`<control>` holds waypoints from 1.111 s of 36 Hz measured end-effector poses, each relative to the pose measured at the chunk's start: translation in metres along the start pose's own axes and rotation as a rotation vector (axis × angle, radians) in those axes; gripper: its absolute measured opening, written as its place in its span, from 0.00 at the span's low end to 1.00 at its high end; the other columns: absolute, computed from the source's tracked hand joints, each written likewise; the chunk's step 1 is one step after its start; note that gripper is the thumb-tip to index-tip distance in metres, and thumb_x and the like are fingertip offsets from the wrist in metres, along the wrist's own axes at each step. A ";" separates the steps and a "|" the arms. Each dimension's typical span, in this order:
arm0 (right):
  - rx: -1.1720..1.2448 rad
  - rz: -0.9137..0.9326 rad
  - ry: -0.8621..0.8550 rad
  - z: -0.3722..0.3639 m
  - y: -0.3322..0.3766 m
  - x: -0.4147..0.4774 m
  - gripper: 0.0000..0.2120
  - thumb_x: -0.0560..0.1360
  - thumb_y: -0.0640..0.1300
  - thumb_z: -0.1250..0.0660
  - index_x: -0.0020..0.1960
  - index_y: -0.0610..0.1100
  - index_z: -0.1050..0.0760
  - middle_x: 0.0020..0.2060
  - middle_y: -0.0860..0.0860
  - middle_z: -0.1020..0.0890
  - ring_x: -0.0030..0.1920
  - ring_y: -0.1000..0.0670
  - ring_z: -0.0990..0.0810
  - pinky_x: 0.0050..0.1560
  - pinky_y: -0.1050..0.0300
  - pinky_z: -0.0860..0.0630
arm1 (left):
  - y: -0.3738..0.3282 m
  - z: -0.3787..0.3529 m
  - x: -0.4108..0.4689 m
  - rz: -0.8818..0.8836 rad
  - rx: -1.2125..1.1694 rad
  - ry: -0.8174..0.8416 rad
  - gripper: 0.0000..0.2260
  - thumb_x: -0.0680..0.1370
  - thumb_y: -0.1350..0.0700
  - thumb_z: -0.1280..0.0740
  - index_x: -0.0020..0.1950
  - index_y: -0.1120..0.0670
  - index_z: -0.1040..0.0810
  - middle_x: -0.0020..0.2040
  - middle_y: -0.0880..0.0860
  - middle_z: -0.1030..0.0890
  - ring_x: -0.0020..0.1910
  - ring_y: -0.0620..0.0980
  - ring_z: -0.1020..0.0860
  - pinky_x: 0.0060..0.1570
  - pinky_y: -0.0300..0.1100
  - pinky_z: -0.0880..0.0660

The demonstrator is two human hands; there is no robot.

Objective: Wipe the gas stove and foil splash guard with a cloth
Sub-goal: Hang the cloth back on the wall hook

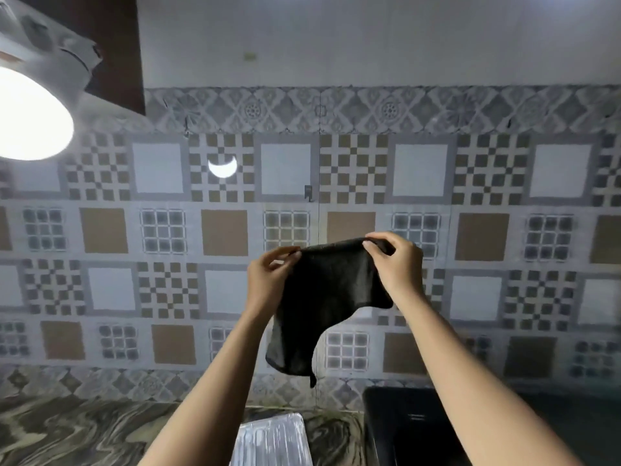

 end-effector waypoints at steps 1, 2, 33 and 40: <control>0.001 0.010 -0.016 -0.004 0.002 0.011 0.06 0.72 0.39 0.31 0.48 0.39 0.18 0.45 0.47 0.16 0.45 0.55 0.22 0.49 0.67 0.31 | -0.002 -0.002 0.012 -0.012 -0.001 -0.008 0.05 0.74 0.57 0.30 0.48 0.54 0.18 0.40 0.52 0.18 0.39 0.48 0.19 0.39 0.36 0.22; 0.006 0.011 -0.030 -0.008 0.004 0.021 0.06 0.72 0.38 0.30 0.48 0.39 0.19 0.45 0.47 0.16 0.45 0.55 0.23 0.49 0.67 0.31 | -0.005 -0.003 0.024 -0.030 0.007 -0.013 0.04 0.74 0.57 0.30 0.48 0.53 0.17 0.39 0.50 0.18 0.39 0.49 0.19 0.38 0.37 0.23; -0.025 0.171 -0.147 -0.154 -0.051 0.096 0.00 0.70 0.35 0.29 0.41 0.38 0.20 0.39 0.47 0.21 0.37 0.53 0.26 0.37 0.74 0.34 | 0.077 0.018 0.172 0.004 0.075 -0.245 0.06 0.72 0.56 0.28 0.36 0.51 0.20 0.34 0.48 0.19 0.35 0.44 0.22 0.40 0.38 0.26; 0.051 0.103 -0.106 -0.153 -0.064 0.071 0.07 0.72 0.35 0.32 0.50 0.38 0.19 0.43 0.45 0.18 0.42 0.54 0.23 0.44 0.79 0.32 | 0.102 0.004 0.145 0.055 -0.003 -0.170 0.04 0.74 0.57 0.30 0.42 0.57 0.19 0.34 0.51 0.20 0.32 0.42 0.23 0.35 0.33 0.27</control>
Point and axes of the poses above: each hand's wrist, its own x-axis towards the middle knuckle, its own z-axis out of the back of the hand, y = z × x, the point moved 9 cm from there along x, towards the middle knuckle
